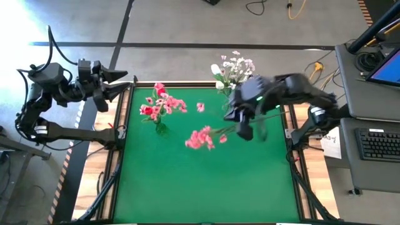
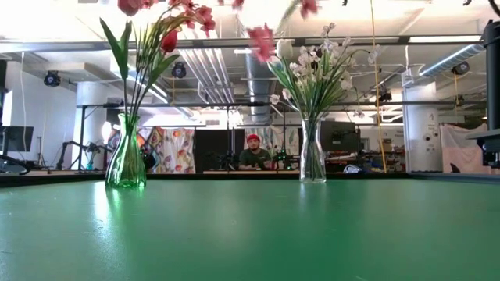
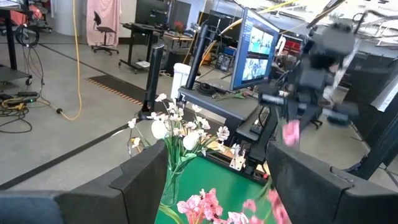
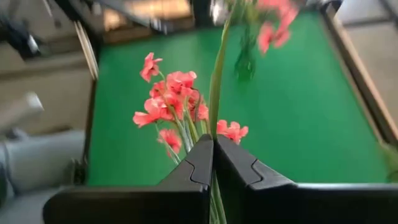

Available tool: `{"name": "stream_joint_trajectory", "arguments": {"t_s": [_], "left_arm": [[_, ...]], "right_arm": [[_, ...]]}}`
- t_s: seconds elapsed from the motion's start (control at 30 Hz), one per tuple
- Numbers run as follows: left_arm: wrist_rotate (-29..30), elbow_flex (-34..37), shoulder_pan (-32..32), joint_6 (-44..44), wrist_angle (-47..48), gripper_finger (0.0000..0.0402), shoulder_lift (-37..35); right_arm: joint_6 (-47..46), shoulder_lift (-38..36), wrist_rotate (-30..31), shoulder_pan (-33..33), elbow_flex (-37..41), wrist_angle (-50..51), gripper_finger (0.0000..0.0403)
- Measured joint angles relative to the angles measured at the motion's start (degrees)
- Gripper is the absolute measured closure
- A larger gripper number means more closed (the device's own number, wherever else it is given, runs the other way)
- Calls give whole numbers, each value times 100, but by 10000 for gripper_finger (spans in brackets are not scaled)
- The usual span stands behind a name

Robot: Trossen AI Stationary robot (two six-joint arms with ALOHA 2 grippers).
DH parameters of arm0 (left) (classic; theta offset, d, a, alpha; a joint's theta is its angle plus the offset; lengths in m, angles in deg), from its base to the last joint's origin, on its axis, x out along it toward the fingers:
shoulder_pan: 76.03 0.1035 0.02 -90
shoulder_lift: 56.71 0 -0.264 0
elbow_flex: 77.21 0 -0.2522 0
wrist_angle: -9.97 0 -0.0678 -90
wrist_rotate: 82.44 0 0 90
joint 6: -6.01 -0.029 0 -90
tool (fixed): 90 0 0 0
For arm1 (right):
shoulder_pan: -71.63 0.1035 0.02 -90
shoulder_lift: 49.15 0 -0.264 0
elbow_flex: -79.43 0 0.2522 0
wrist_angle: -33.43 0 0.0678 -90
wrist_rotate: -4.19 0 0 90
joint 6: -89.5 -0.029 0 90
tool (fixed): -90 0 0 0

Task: Sort flowers into vase by color
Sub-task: Put the pink flowers into the green vase

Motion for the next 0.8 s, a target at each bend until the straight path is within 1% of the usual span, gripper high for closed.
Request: {"name": "stream_joint_trajectory", "arguments": {"t_s": [0.1,0.3,0.47,0.63,0.8], "left_arm": [[2,0,-2,0,0,142,7],[0,0,0,0,0,142,11],[2,0,0,0,2,142,11],[0,0,-1,0,22,142,11],[0,0,0,-1,100,142,16]], "right_arm": [[100,343,-1,113,5,114,394],[555,1021,-101,308,5,-169,393],[798,1418,-192,446,8,-387,389],[873,1786,-122,478,8,-375,365],[982,2257,9,476,16,-211,316]]}}
